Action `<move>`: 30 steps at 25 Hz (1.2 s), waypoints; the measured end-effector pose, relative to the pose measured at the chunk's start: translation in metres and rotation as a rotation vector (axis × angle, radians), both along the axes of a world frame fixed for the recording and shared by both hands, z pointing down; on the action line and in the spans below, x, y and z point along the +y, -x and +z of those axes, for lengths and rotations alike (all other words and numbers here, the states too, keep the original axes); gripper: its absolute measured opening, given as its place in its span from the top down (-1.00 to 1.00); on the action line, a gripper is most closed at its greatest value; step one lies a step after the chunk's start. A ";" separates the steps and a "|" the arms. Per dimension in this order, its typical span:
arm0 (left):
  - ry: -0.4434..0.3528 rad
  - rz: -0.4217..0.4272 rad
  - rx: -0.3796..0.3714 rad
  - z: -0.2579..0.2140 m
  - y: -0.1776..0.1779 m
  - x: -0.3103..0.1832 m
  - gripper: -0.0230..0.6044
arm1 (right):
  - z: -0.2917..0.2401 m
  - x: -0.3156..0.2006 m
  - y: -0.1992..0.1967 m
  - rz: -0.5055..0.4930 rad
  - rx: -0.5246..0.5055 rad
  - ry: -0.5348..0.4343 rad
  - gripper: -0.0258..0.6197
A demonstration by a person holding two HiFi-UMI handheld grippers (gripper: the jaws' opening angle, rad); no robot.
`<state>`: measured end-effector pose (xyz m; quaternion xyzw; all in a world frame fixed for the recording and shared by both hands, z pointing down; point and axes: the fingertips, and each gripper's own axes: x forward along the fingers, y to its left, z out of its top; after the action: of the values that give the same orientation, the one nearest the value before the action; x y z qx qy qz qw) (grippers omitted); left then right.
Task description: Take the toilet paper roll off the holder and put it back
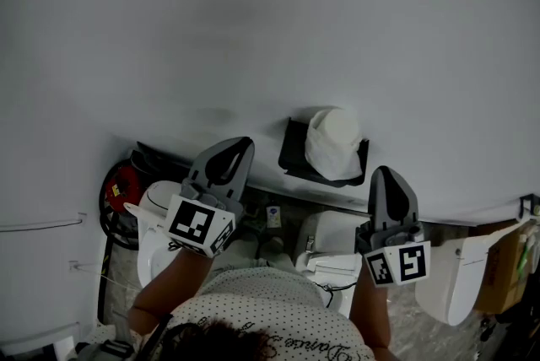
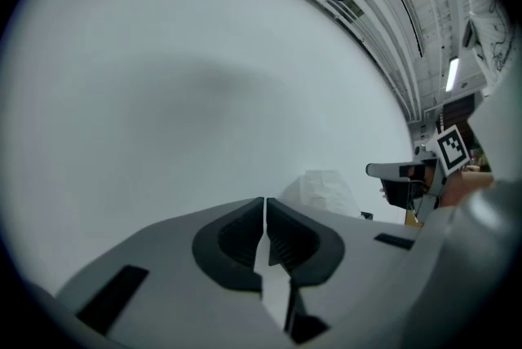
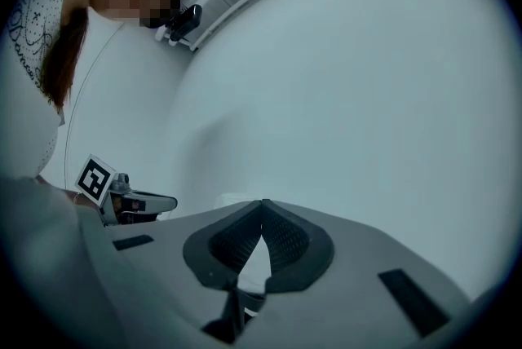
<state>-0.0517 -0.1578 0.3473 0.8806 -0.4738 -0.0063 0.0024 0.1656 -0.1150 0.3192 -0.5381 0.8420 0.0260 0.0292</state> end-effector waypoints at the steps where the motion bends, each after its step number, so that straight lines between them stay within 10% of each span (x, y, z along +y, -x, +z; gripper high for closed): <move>1: 0.003 0.008 0.005 0.000 -0.002 0.001 0.89 | 0.002 0.001 0.000 0.000 0.004 0.008 0.88; 30: 0.002 0.061 -0.016 0.003 -0.013 0.007 0.91 | 0.007 0.007 -0.006 0.036 -0.002 0.012 0.88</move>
<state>-0.0385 -0.1506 0.3508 0.8948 -0.4465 0.0014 -0.0004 0.1711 -0.1081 0.3259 -0.5533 0.8323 0.0208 0.0263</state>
